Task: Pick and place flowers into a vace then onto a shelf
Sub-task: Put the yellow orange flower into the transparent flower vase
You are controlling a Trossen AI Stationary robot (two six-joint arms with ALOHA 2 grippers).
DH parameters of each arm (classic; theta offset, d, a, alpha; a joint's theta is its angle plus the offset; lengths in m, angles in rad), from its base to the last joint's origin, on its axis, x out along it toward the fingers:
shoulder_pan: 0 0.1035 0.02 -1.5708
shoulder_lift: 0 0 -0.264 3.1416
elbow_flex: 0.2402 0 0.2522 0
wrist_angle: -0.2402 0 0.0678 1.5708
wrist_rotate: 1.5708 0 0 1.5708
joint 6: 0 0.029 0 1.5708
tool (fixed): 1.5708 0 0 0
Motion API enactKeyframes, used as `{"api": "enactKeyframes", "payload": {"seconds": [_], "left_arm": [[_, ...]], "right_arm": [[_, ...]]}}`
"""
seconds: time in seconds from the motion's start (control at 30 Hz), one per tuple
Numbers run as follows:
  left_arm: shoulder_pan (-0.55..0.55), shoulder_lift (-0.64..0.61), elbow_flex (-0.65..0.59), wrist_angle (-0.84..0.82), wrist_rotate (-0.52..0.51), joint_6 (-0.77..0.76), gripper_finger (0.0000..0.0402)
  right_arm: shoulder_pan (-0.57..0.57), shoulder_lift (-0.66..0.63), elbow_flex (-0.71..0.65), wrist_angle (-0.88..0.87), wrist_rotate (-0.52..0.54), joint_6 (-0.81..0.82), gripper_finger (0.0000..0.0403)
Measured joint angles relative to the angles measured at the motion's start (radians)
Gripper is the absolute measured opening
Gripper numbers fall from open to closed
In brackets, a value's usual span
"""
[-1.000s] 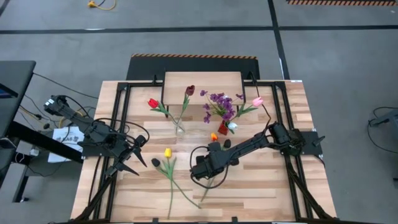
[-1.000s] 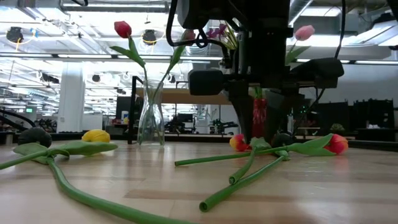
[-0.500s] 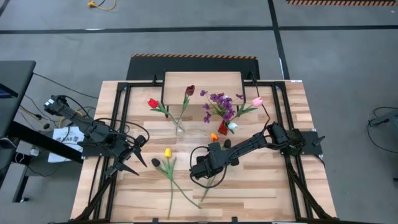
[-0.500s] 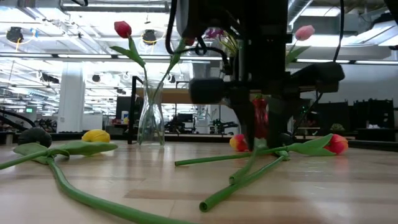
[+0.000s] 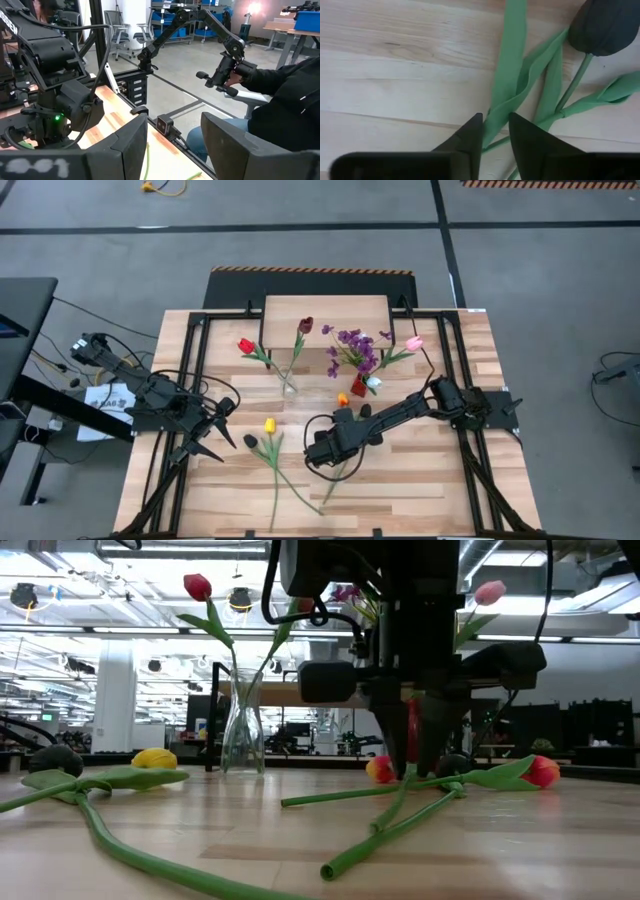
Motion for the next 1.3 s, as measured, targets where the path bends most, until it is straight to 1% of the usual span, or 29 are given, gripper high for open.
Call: {"api": "enactKeyframes", "payload": {"seconds": [0.2, 0.27, 0.77, 1.0, 1.1, 1.3], "left_arm": [[0.000, 0.000, 0.000, 0.000, 0.000, 0.000, 0.0175], [0.000, 0.000, 0.000, 0.000, 0.000, 0.000, 0.0175], [0.000, 0.000, 0.000, -0.001, 0.000, 0.000, 0.0175], [0.000, 0.000, 0.000, -0.001, 0.000, 0.000, 0.0175], [0.000, 0.000, 0.000, -0.001, 0.000, 0.000, 0.0175], [0.000, 0.000, 0.000, -0.007, 0.000, -0.004, 0.0175]], "right_arm": [[0.000, 0.000, 0.000, 0.010, -0.003, -0.021, 0.0018], [0.000, 0.000, 0.000, 0.015, -0.005, -0.026, 0.0005], [0.017, -0.001, 0.002, 0.011, -0.006, -0.068, 0.0001], [0.057, -0.003, 0.070, -0.086, -0.001, -0.079, 0.0000], [0.075, -0.003, 0.111, -0.112, 0.030, -0.099, 0.0000], [0.127, -0.003, 0.183, -0.111, 0.142, -0.123, 0.0000]]}}
